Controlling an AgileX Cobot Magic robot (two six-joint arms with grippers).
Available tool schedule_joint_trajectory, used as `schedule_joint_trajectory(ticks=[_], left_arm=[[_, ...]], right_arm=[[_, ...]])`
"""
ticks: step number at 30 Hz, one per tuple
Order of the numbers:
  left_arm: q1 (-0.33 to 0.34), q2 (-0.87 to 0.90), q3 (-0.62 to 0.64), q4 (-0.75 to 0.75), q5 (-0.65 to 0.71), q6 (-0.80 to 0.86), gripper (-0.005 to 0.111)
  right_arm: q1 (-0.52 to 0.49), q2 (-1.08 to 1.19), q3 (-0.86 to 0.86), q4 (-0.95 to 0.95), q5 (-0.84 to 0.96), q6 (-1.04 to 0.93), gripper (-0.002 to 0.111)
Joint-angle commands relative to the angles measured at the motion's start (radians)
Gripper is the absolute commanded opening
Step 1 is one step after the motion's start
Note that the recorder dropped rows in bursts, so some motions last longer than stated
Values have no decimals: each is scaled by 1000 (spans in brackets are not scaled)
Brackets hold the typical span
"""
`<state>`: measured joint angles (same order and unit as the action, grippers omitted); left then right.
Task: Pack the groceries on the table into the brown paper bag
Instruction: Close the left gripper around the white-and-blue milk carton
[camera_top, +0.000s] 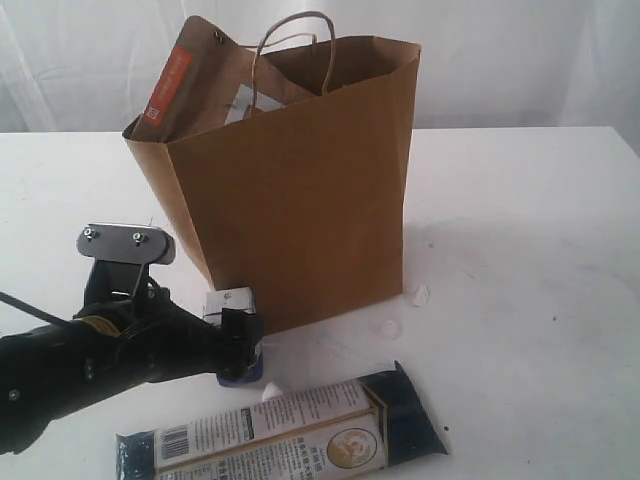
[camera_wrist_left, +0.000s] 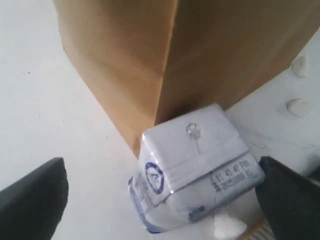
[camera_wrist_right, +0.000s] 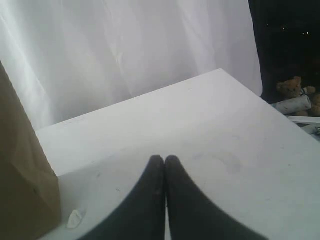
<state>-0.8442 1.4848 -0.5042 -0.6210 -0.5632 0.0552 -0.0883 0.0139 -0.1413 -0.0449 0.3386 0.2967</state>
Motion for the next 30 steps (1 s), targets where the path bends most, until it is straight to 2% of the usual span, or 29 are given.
schedule_joint_trajectory(ticks=[1,7,10,15,25,30], left_arm=[[-6,14,-33,5,-5,-23,105],[-6,29,-66,-1,5,-12,105],[-6,41,-68,-3,24,17,99],[-6,39,-68,-80,72,90,76],[-6,39,-68,-84,102,133,34],[-6,12,-68,-87,102,255,11]], right_arm=[[-5,2,6,-4,-4,0,0],[-5,2,6,-4,-4,0,0],[-5,2,6,-4,-4,0,0],[-5,2,6,-4,-4,0,0],[-5,2,6,-4,-4,0,0],[-5,2,6,-4,-4,0,0]])
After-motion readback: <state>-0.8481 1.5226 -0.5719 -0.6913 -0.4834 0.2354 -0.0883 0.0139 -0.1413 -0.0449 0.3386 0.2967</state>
